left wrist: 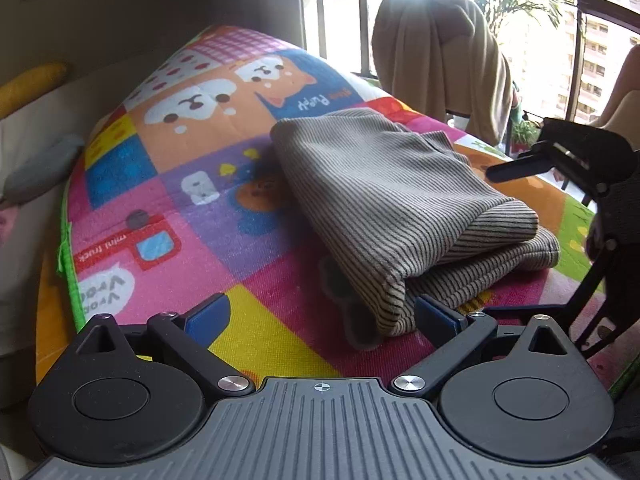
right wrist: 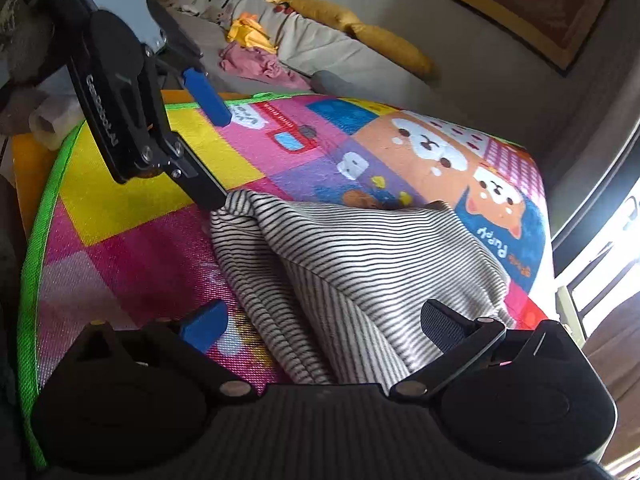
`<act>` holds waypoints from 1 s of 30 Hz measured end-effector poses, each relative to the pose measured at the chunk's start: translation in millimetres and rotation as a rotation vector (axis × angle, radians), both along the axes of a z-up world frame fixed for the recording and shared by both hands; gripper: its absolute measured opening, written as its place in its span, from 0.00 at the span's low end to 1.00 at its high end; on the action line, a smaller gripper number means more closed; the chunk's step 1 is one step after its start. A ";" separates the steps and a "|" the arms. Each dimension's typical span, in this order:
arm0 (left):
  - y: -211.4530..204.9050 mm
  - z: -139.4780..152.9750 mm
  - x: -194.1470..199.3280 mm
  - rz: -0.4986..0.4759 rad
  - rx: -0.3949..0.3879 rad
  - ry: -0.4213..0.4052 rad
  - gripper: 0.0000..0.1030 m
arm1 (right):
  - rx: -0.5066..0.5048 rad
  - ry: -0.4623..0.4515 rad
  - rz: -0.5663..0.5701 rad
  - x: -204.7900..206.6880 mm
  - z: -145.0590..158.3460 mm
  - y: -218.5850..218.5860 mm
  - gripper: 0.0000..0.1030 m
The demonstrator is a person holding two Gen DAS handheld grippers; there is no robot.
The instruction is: Fold clothes
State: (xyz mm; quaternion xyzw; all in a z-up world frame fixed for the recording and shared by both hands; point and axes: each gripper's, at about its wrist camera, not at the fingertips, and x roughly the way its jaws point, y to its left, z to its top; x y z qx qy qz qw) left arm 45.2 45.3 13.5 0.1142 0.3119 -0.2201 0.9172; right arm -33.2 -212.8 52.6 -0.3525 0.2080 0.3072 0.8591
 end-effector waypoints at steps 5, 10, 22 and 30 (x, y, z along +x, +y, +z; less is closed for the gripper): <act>-3.0 0.1 -6.5 -0.051 0.013 -0.015 0.98 | 0.128 0.082 -0.130 33.3 8.6 -12.1 0.77; -22.1 -9.3 -0.5 -0.100 0.076 -0.029 0.98 | 0.451 0.376 -0.274 79.1 21.6 -58.6 0.76; -56.8 5.8 36.7 -0.101 0.165 -0.142 0.99 | 0.198 0.096 -0.104 27.8 14.4 -39.4 0.82; -61.5 5.4 38.6 -0.096 0.177 -0.131 0.99 | 0.151 0.061 -0.131 34.1 -3.7 -35.1 0.82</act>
